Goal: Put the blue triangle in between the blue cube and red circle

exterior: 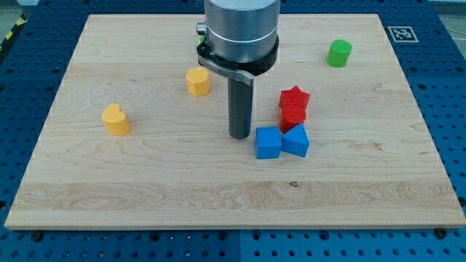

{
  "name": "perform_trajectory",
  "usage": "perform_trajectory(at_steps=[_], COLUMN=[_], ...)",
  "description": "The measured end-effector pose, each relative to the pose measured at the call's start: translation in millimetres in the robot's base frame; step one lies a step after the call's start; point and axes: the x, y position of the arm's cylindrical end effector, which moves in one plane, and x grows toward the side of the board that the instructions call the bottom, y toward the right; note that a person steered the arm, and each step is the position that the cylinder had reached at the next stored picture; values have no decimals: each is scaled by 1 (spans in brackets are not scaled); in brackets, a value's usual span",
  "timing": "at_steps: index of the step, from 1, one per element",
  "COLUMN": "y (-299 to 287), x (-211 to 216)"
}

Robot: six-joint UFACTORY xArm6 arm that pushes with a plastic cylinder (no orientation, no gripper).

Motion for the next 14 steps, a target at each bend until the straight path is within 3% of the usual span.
perform_trajectory(at_steps=[5, 7, 8, 9, 11, 14], y=[38, 111, 181, 209, 155, 103], x=[69, 101, 89, 72, 34, 29])
